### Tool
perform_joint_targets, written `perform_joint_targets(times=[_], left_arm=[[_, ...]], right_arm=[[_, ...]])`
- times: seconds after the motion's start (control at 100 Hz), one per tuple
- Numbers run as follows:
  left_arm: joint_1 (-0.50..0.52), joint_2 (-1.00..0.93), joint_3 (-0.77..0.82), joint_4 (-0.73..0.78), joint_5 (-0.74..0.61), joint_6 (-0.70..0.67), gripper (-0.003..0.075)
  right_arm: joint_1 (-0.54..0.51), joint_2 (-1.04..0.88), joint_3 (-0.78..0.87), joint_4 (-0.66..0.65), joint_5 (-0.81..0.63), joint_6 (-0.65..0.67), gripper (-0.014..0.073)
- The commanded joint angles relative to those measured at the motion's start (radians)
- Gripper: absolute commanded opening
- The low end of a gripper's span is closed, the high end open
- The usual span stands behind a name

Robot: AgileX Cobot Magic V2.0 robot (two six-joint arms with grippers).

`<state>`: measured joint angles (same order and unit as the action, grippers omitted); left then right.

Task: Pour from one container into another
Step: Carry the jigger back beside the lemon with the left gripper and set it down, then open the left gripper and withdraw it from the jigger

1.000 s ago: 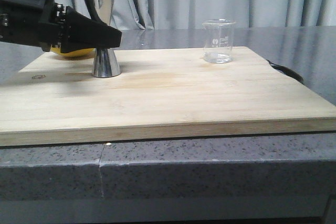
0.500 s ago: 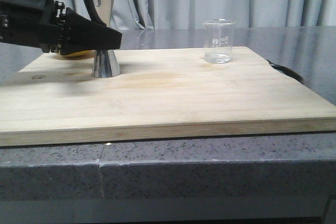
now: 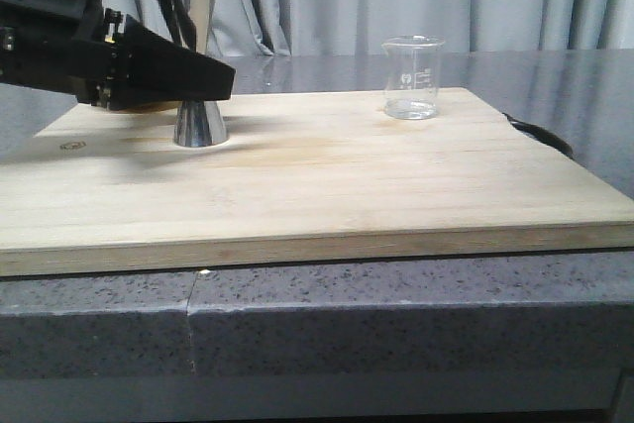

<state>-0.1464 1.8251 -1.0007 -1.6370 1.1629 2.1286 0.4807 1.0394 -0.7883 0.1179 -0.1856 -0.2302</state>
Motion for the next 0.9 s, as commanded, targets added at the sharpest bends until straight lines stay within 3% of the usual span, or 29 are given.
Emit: perform_joint_targets(times=[0.0,0.34,0.69,0.89], left_arm=[[-0.002,-0.06,-0.027,-0.004,0.095,-0.017,0.0561],[0.053,-0.141,-0.027,0.064,0.089,-0.07,0.0557],[0.236,-0.249,-0.027,0.229,0.093,-0.225,0.0554],[0.365,-0.354,-0.027,0.152,0.093,-0.252,0.0463]], right_arm=[[0.002,-0.021,-0.025,-0.007,-0.074,-0.011,0.0534],[0.002,-0.021,-0.025,-0.007,-0.072,-0.011,0.0534],[0.002,-0.021,-0.025,-0.007,-0.043,-0.011,0.0534],[-0.013,-0.021,-0.025,-0.007,-0.02,-0.011,0.0534]])
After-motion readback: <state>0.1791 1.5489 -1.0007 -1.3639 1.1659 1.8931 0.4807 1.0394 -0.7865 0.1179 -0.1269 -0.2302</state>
